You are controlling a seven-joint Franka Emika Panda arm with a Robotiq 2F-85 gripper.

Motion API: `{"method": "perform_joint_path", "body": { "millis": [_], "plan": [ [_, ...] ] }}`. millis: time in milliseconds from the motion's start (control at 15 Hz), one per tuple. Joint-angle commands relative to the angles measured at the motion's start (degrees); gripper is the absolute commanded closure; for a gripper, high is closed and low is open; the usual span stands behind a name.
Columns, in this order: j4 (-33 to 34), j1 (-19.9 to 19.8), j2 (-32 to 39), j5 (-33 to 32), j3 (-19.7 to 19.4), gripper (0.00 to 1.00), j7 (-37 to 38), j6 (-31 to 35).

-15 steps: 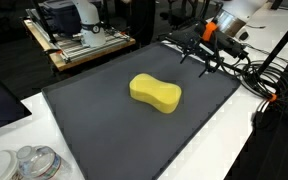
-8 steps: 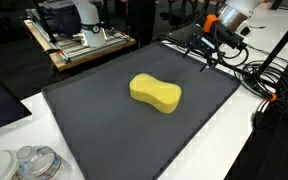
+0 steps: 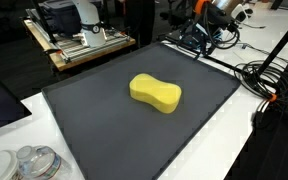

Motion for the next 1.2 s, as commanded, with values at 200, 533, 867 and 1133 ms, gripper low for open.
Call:
{"method": "perform_joint_path", "body": {
  "millis": [200,533,867,1133],
  "plan": [
    [-20.6,-1.61,-14.82,-2.76,1.92,0.0,11.13,12.59],
    [-32.74,-4.62,-24.47,-1.69,3.03,0.0,20.61,20.7],
    [-46.0,-8.93,-35.36,1.3,3.11,0.0,30.32,26.89],
    [-57.21,-12.31,-45.28,4.09,1.96,0.0,37.37,27.34]
  ]
}}
